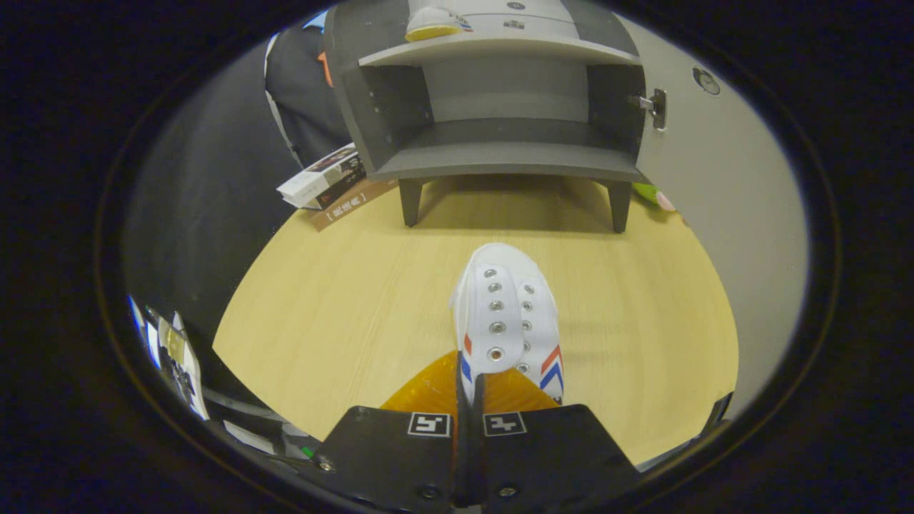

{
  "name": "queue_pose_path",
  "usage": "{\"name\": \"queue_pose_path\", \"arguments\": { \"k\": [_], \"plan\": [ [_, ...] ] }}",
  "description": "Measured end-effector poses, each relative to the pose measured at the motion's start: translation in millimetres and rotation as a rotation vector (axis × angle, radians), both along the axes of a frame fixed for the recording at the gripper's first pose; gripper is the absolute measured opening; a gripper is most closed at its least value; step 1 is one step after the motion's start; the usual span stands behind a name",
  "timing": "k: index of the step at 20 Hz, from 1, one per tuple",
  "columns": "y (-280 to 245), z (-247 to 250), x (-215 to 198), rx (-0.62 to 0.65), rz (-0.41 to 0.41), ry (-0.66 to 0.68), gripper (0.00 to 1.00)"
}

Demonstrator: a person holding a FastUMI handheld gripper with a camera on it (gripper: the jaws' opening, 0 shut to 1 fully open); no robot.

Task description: Open the shoe cabinet door, grab the shoes and put them into the shoe cabinet, then close the shoe cabinet door.

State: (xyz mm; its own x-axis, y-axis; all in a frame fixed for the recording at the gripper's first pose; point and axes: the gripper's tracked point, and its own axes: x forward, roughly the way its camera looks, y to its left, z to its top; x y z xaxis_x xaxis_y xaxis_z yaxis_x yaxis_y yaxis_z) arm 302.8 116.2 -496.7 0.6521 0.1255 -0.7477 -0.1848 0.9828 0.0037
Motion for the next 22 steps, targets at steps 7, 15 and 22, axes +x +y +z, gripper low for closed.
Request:
{"name": "queue_pose_path", "arguments": {
  "k": [7,15,22],
  "plan": [
    [26.5,86.3,2.7,0.029,0.061,-0.083,0.04],
    [51.4,199.5,34.7,0.075,0.116,-0.234,0.04],
    [57.8,321.6,84.3,0.091,0.141,-0.442,0.04]
  ]
}}
